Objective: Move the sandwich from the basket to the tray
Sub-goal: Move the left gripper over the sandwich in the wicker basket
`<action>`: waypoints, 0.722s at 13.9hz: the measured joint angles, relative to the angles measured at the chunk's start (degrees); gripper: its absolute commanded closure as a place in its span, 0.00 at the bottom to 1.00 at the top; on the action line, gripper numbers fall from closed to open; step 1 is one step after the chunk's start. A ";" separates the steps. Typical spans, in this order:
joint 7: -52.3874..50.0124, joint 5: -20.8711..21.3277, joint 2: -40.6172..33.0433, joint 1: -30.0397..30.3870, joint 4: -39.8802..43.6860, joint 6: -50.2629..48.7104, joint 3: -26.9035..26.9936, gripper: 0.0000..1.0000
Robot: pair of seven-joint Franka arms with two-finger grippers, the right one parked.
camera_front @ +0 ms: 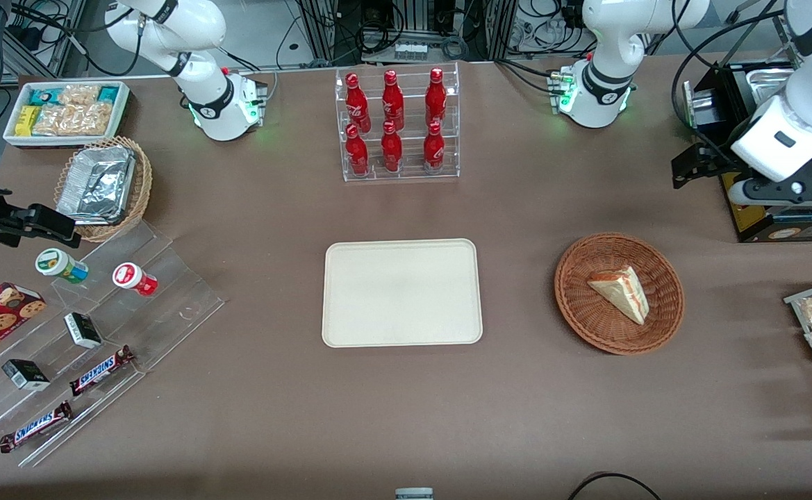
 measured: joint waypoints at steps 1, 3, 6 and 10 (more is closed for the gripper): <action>-0.28 0.00 0.01 -0.31 0.00 0.00 -0.19 0.00; -0.50 0.00 0.03 -0.52 -0.01 -0.04 -0.26 0.00; -3.18 0.16 0.75 -0.24 -0.65 0.00 -0.03 0.00; -14.66 0.65 2.50 -0.10 -7.11 8.39 0.07 0.00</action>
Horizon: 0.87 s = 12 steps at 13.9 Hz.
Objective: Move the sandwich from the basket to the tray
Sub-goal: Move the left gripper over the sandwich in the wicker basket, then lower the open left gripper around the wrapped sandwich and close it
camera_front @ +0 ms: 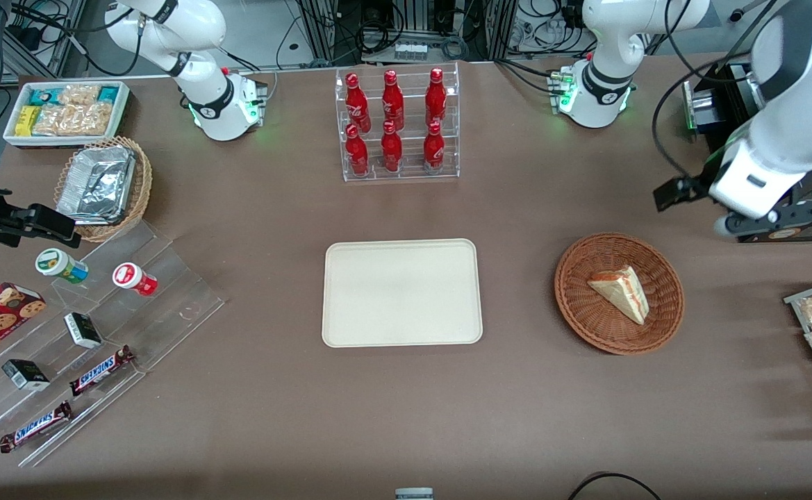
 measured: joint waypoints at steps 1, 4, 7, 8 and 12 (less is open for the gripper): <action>-2.03 -0.02 -0.07 0.00 -2.86 3.84 -0.03 0.00; -9.63 -0.07 -1.01 0.03 -11.64 14.96 0.27 0.00; -13.64 -0.08 -1.35 0.03 -18.57 24.78 0.31 0.00; -14.18 -0.08 -1.29 0.03 -20.49 27.39 0.36 0.00; -18.46 -0.11 0.56 0.06 -23.57 34.93 0.52 0.00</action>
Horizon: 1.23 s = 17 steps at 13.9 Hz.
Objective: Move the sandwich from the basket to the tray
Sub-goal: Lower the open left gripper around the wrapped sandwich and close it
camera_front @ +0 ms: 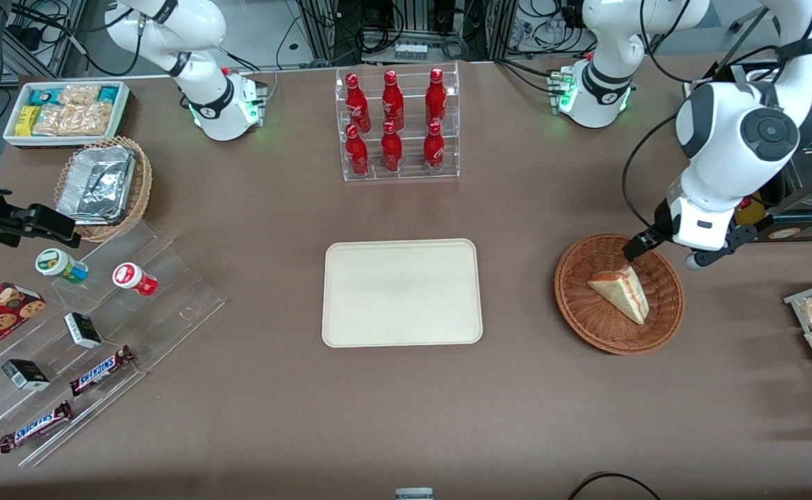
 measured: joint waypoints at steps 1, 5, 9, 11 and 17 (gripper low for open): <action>-0.39 0.00 1.01 0.00 -0.24 1.73 0.01 0.00; -1.39 0.00 6.10 0.03 -0.54 8.55 0.28 0.00; -1.60 0.00 10.69 0.03 -0.76 13.92 0.40 0.00; -2.05 0.00 12.18 0.03 -1.33 16.74 0.41 0.00; -3.18 0.00 14.75 0.04 -3.75 21.73 0.47 0.91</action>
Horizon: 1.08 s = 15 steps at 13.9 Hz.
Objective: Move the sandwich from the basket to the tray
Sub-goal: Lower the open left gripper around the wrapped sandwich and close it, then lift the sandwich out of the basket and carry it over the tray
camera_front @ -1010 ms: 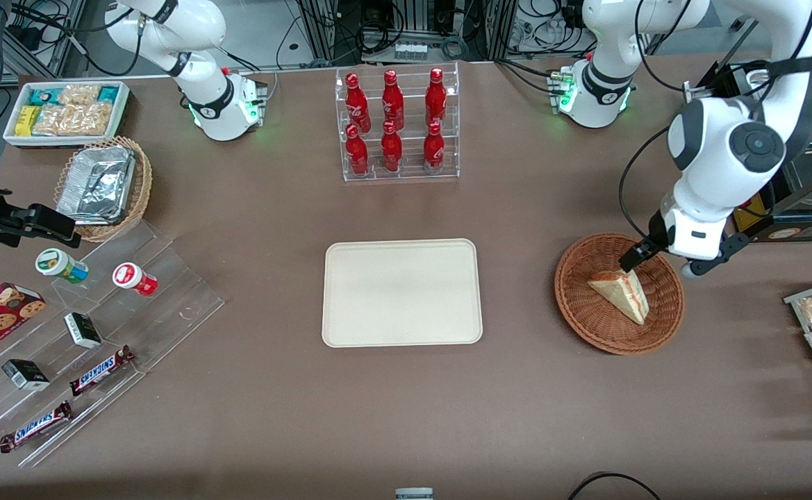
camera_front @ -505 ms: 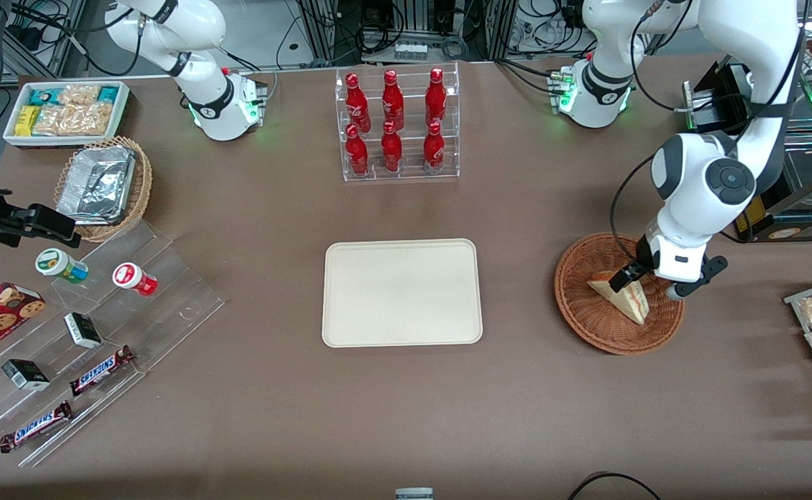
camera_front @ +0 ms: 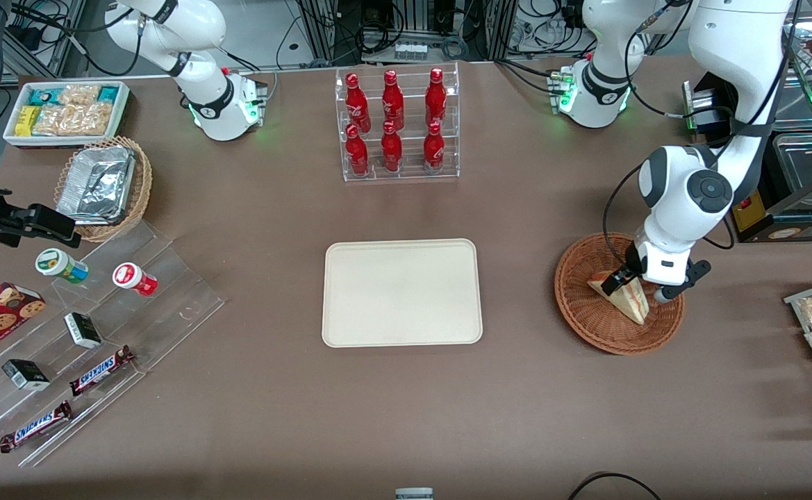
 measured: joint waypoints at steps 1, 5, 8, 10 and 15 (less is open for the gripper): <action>-0.40 0.00 0.00 0.00 0.00 0.16 0.00 1.00; -0.64 0.05 -1.15 0.00 0.15 -0.59 0.04 1.00; -0.18 0.12 -5.81 -0.06 1.64 -9.65 -0.01 1.00; 0.23 0.14 -10.32 -0.28 3.45 -17.06 -0.84 1.00; -1.57 0.13 -12.61 -0.77 16.21 -35.18 -13.00 1.00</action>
